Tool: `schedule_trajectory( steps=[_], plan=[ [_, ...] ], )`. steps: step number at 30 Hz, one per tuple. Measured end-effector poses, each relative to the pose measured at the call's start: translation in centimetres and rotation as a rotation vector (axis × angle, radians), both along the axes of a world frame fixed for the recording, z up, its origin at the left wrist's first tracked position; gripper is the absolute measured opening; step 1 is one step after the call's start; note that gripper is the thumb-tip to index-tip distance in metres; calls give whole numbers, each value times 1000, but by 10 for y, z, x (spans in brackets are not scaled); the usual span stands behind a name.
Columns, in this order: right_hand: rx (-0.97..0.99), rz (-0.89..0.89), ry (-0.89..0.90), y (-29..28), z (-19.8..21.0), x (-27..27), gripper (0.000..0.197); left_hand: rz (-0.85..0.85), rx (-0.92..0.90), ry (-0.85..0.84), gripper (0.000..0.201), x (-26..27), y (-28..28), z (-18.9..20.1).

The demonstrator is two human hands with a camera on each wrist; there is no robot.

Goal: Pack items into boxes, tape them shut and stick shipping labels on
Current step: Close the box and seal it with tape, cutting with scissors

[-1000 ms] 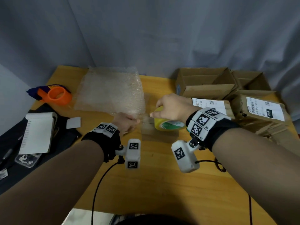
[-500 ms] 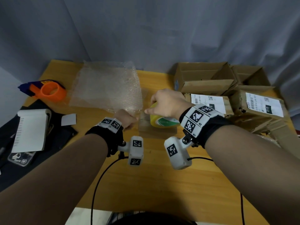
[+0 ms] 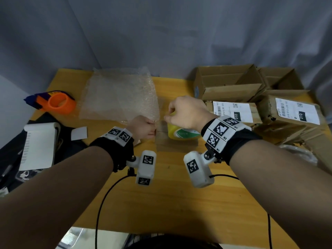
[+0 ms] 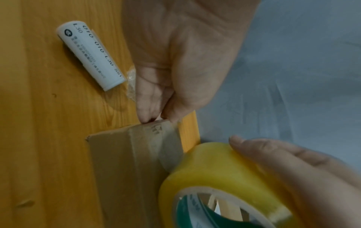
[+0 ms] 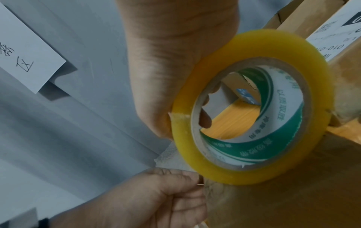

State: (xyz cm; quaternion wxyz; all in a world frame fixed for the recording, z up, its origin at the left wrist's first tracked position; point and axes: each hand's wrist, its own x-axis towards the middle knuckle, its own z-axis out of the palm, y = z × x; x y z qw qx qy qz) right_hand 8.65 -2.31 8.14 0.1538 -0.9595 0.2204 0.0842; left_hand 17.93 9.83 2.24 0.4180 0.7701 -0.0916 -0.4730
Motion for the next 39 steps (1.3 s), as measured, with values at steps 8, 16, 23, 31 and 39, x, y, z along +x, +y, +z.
schedule_trajectory(
  steps=[8, 16, 23, 31, 39],
  plan=[
    [47, -36, -64, 0, 1, -3, 22, -737, 126, -314, 99, -2, 7, -23],
    [233, -164, -96, -18, -7, -27, 46, -936, 183, -896, 103, -8, 0, -37],
    [-3, -188, 185, -21, 8, -38, 63, -1008, 236, -928, 106, 0, 1, -43],
    [-124, -265, 398, -27, -15, -56, 76, -1094, 325, -1070, 106, -2, -2, -41],
    [-67, -305, 419, -34, -40, -58, 86, -1168, 439, -1161, 106, -4, -4, -38]
  ],
)
